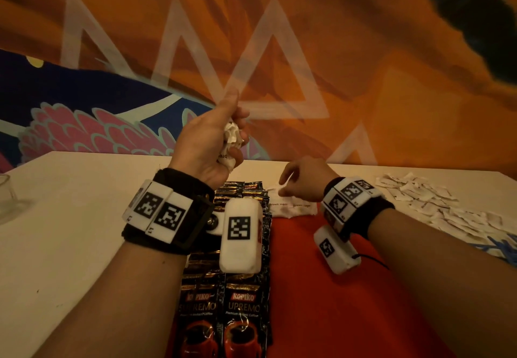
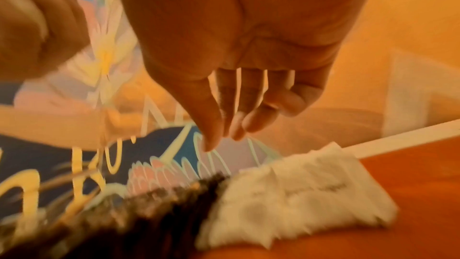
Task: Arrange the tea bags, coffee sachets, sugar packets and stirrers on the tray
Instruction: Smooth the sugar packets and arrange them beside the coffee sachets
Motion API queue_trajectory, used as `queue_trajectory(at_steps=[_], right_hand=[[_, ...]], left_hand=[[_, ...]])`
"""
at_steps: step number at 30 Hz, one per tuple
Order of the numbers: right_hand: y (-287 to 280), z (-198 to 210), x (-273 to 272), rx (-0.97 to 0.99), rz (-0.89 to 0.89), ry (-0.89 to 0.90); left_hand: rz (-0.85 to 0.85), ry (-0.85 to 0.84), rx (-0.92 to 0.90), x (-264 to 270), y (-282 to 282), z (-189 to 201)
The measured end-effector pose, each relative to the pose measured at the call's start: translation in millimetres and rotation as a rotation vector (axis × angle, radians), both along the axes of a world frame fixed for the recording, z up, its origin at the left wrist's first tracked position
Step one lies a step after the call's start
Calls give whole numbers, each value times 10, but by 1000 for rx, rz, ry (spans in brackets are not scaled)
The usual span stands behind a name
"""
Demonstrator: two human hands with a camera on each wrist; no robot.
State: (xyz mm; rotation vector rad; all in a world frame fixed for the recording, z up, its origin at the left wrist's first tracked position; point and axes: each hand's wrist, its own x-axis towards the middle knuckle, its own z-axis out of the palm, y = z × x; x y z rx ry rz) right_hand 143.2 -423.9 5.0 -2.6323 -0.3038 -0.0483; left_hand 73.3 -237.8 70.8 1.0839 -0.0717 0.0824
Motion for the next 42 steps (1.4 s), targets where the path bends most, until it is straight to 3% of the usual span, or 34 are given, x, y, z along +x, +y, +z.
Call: queue_trajectory(at_steps=[9,15,21,26,29,37,39,42], right_hand=[[93,484,-630,581,242,-384],[238,434,-781,593,273,-407],[158,369,-722,876,198,-320],[145,389,-717,1178,207,-72],[127,426,-709,1289,182,-12],[70,398,-667,1310,29,-107],[41,386,-675,1308,70,-78],[47,358,-706,1108,170,-68]], left_hand=[[-15,66,163,-8,-119,-83],[-7,61,233,-29,-292,-148],[-123,61,204,-21,-276,-164],[-197,11,193,-24,-278,-172],[-190,-25,187,-13,-255,-175],[-33,-189,337,5,-230,-183],[-19,-187,305,9,-244,-188],[-37,-172,283,12,-264,-209]])
